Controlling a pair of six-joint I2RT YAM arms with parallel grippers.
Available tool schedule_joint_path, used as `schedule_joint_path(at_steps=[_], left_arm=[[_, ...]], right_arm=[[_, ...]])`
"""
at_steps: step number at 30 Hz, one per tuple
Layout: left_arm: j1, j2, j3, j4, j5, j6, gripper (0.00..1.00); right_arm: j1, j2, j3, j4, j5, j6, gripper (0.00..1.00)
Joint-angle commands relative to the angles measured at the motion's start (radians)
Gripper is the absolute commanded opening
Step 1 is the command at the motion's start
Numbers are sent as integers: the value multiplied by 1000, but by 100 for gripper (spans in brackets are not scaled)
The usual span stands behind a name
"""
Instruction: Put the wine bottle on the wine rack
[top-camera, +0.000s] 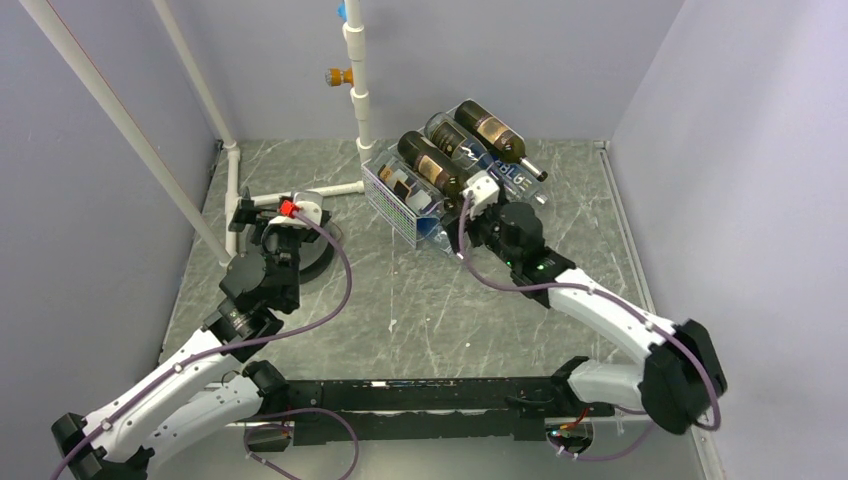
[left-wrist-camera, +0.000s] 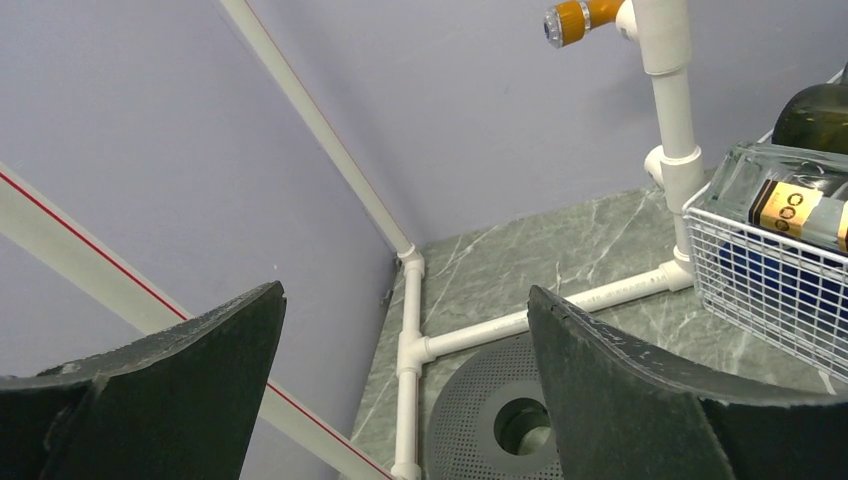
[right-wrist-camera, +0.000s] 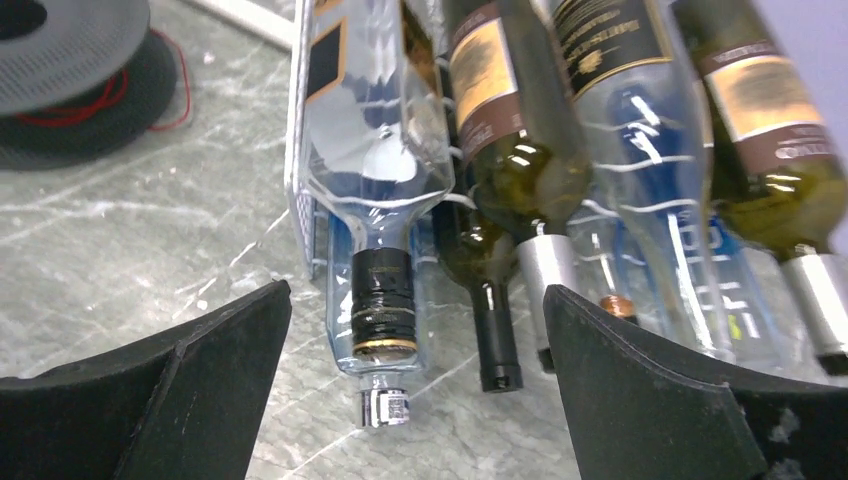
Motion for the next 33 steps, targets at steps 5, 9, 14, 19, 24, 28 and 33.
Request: schedule_joint_path(at_steps=[5, 9, 14, 19, 24, 28, 33], left_arm=[[5, -45, 78, -98, 24, -118, 97], [4, -79, 118, -198, 74, -209, 98], [5, -101, 171, -295, 120, -361, 99], [5, -131, 234, -476, 180, -621, 100], [5, -187, 335, -621, 230, -812, 100], [5, -252, 408, -649, 255, -857, 100], [4, -310, 514, -671, 279, -867, 99]], right_arm=[[7, -244, 129, -221, 267, 268, 100], [7, -305, 248, -414, 286, 338, 100], [7, -411, 319, -491, 215, 320, 100], [7, -493, 356, -512, 271, 297, 100], [6, -555, 392, -523, 330, 268, 100], [7, -619, 408, -500, 341, 235, 100], [7, -689, 434, -469, 382, 194, 100]])
